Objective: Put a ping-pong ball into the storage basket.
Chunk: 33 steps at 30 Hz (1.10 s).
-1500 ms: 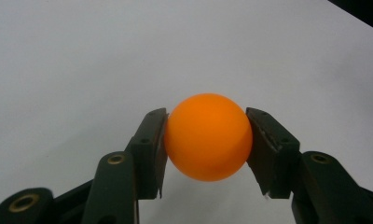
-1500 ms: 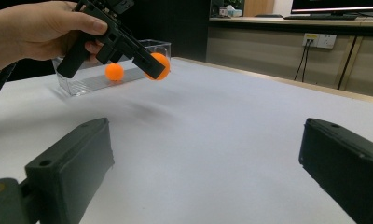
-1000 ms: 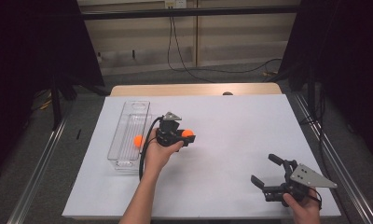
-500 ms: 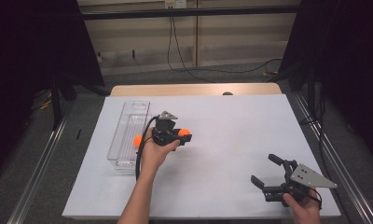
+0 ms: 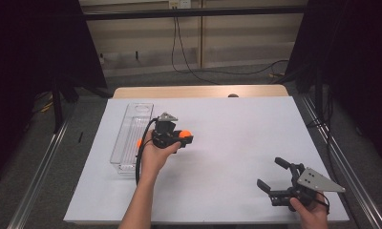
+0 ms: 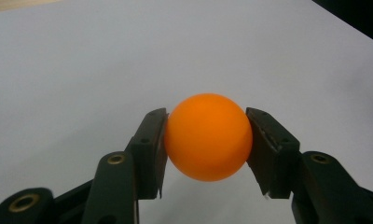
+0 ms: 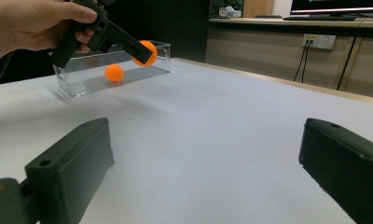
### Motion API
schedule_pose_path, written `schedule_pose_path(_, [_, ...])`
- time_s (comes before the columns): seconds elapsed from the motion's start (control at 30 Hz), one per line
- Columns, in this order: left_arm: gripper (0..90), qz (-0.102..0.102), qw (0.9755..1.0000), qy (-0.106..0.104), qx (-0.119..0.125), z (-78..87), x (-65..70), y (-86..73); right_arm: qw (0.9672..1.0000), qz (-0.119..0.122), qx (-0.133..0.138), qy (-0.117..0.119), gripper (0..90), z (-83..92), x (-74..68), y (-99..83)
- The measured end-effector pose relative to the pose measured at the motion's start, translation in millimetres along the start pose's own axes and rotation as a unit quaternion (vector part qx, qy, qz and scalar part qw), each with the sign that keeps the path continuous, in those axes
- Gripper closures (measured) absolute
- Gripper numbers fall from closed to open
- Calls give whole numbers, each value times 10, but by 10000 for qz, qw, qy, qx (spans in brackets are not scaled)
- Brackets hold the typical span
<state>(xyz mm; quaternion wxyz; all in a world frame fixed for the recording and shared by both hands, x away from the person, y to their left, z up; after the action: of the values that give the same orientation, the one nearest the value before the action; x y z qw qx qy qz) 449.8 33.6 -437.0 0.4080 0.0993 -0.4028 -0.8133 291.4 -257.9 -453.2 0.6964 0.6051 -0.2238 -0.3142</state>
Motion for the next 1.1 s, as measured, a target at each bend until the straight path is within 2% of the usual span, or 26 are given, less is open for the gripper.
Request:
schedule_pose_path(0.13, [509,73,10000,31,37,21,-24,5,10000,0,-2,-1,22,-1,1,-1])
schedule_pose_path(0.3, [509,44,10000,39,19,50,-47,5,10000,10,-7,10,22,-4,-1,-4])
schedule_pose_path(0.4, [509,102,9999,57,53,57,-53,8,10000,25,-12,17,22,-7,-2,-6])
schedule_pose_path(0.67, [509,76,9999,130,57,102,-101,6,10000,21,-6,8,22,-3,2,-6])
schedule_pose_path(0.8, [509,140,9998,140,90,120,-119,7,10000,19,-11,11,22,-3,1,-6])
schedule_pose_path(1.1, [510,147,9997,177,69,172,-163,0,10000,23,-6,2,22,-6,5,-5])
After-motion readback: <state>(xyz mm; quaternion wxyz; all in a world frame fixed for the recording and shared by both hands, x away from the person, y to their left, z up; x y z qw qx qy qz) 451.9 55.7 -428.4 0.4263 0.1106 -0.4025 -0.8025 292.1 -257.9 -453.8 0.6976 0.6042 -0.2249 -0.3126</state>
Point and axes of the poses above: each handheld gripper's, and its own axes: z roughly backward along the jaws, y roughly out of its top, x roughly to its right, the point moved 7 cm from there along -z, roughly forward along the jaws, and after that the axes turned 6 degrees about y, right-handed, at the moved point
